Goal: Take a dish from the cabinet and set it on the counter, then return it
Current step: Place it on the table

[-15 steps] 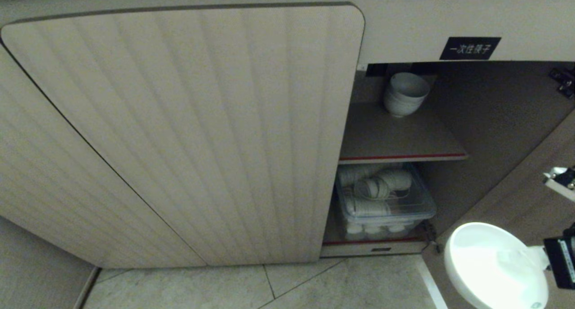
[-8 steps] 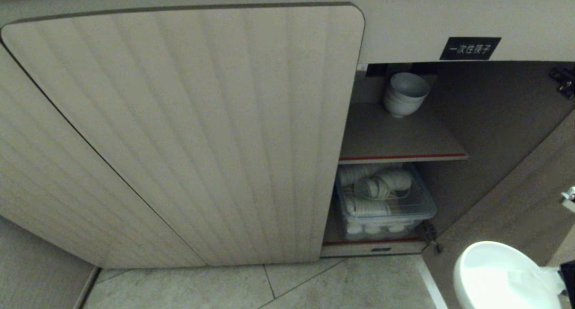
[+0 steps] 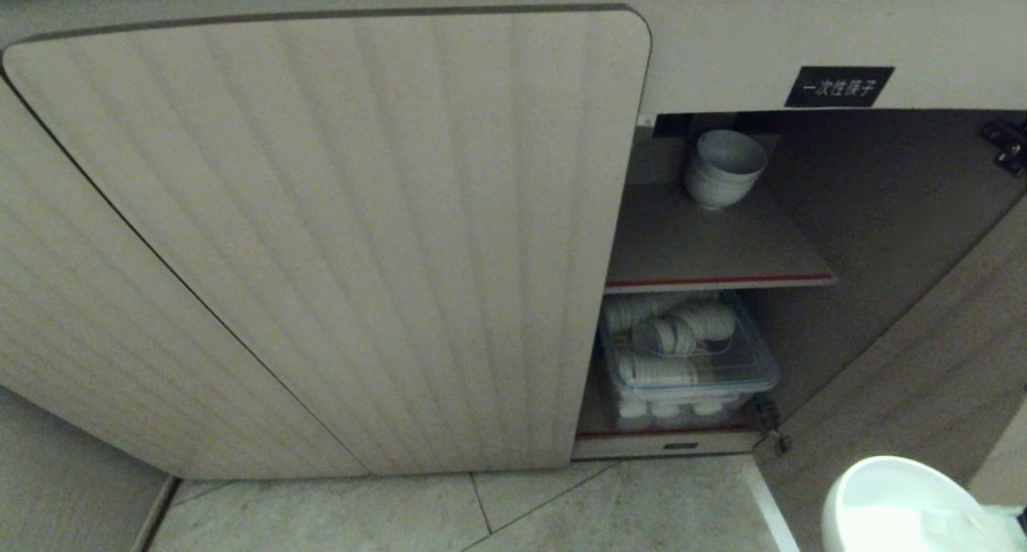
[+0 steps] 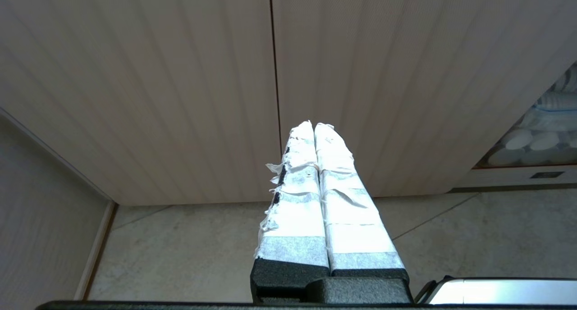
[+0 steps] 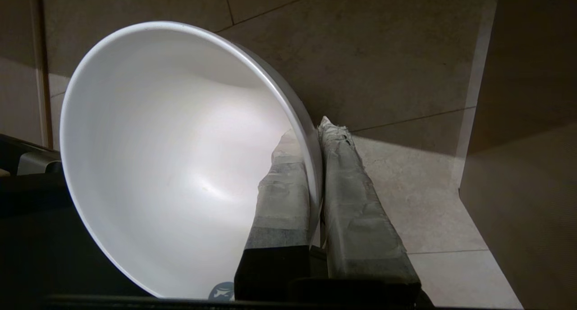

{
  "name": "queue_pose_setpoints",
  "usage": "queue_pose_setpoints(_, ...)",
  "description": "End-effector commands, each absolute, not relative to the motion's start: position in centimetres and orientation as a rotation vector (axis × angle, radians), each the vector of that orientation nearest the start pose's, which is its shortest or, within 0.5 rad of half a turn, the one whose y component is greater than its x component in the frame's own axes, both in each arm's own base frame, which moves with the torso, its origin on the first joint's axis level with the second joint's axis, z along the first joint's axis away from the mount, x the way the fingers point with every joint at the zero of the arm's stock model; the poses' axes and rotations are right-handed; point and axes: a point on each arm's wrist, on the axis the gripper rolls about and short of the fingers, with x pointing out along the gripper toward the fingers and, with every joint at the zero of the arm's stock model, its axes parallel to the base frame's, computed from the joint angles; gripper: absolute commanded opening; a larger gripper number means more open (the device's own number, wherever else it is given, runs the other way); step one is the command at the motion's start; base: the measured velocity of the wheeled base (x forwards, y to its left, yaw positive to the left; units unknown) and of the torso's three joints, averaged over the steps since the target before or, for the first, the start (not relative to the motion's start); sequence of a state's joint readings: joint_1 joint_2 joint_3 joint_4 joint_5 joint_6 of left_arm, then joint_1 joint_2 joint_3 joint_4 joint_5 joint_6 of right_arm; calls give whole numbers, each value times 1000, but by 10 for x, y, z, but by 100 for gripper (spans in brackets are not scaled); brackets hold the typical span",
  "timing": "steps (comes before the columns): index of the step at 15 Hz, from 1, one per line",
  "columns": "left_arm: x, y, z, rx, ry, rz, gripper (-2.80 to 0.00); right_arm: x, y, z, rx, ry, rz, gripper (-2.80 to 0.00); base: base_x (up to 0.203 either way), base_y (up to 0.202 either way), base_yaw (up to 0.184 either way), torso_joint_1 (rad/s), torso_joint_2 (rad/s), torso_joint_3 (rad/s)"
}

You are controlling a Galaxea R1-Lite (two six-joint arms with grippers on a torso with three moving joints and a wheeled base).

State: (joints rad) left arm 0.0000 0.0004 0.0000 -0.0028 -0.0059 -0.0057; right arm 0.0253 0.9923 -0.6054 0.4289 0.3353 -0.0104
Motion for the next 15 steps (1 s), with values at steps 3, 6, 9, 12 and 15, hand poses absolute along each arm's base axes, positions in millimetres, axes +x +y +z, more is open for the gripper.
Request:
queue_pose_setpoints(3,-23,0,76,-6,-3,-6,-280,88,9,177,112,804,327,-280,0,0,0,0,0,0)
queue_pose_setpoints(6,-23,0,76,-6,-3,-6,-280,84,9,172,113,815,325,-280,0,0,0,0,0,0)
queue_pose_setpoints(9,-23,0,76,-6,-3,-6,-280,83,8,170,117,821,317,-280,0,0,0,0,0,0)
queue_pose_setpoints(12,-23,0,76,-6,-3,-6,-280,80,8,165,119,833,313,-280,0,0,0,0,0,0)
queue_pose_setpoints(15,-23,0,76,-6,-3,-6,-280,79,8,165,118,834,313,-280,0,0,0,0,0,0)
